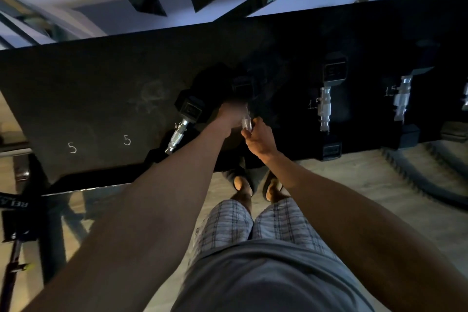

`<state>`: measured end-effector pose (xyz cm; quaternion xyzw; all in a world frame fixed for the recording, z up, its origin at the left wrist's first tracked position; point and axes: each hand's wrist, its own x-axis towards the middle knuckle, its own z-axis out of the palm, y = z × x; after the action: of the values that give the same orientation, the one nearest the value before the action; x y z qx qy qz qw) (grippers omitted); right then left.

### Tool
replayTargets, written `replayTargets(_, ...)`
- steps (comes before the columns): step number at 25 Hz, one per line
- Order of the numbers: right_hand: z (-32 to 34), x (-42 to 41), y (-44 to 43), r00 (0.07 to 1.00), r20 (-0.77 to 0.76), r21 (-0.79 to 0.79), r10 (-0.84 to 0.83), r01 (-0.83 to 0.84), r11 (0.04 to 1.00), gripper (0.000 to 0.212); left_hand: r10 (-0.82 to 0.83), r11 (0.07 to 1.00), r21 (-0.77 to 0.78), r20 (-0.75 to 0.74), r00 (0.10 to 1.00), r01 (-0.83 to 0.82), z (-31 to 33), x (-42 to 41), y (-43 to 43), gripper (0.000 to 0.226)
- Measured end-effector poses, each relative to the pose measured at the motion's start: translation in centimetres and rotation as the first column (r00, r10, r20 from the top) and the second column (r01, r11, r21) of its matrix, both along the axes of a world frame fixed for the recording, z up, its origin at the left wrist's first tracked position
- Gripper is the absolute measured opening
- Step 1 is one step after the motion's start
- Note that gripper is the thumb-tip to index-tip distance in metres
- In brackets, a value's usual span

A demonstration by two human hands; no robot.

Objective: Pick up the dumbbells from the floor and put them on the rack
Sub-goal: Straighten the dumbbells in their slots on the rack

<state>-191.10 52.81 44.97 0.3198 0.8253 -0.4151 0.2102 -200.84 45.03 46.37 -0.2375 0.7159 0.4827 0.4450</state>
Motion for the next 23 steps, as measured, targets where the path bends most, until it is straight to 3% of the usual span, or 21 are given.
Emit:
replayTargets(2, 0.9, 0.6, -0.2, 0.994, -0.089, 0.161, 0.065, -0.050, 0.986, 0.028, -0.063, 0.997, -0.054, -0.069, 0.996, 0.059, 0.7, 0.5, -1.0, 0.035)
replayTargets(4, 2.0, 0.9, -0.4, 0.976, -0.185, 0.222, 0.113, -0.070, 0.972, 0.021, -0.131, 0.985, -0.128, -0.142, 0.981, 0.113, 1.6, 1.1, -2.6, 0.024)
replayTargets(6, 3.1, 0.8, -1.2, 0.962, -0.218, 0.191, 0.165, -0.124, 0.974, 0.016, -0.133, 0.978, -0.186, -0.211, 0.969, 0.094, 2.5, 2.0, -4.8, 0.015)
replayTargets(9, 3.4, 0.6, -3.4, 0.958, -0.223, 0.032, 0.181, -0.178, 0.984, 0.012, -0.140, 0.959, -0.276, -0.257, 0.956, 0.066, 3.2, 3.6, -9.0, 0.019)
replayTargets(14, 1.5, -1.0, -7.9, 0.955, -0.147, -0.066, 0.257, -0.269, 0.961, 0.025, -0.222, 0.861, -0.508, -0.357, 0.908, 0.011, 2.6, 6.0, -14.3, 0.024)
replayTargets(16, 0.9, -1.9, -10.1, 0.977, -0.135, -0.200, 0.163, -0.188, 0.962, 0.030, -0.261, 0.832, -0.555, -0.372, 0.891, 0.012, 2.1, 6.2, -16.3, 0.025)
replayTargets(18, 0.9, -3.1, -12.0, 0.997, -0.065, -0.363, -0.038, 0.012, 0.932, 0.034, -0.298, 0.829, -0.559, -0.395, 0.869, 0.030, 1.1, 5.9, -18.2, 0.032)
replayTargets(21, 0.9, -5.0, -14.4, 0.945, 0.072, -0.532, -0.319, 0.307, 0.789, 0.030, -0.389, 0.829, -0.538, -0.358, 0.849, 0.153, -0.1, 4.5, -20.0, 0.037)
replayTargets(23, 0.7, -5.4, -15.5, 0.906, 0.120, -0.574, -0.406, 0.397, 0.716, 0.024, -0.472, 0.807, -0.529, -0.312, 0.825, 0.262, -0.4, 3.6, -20.4, 0.034)
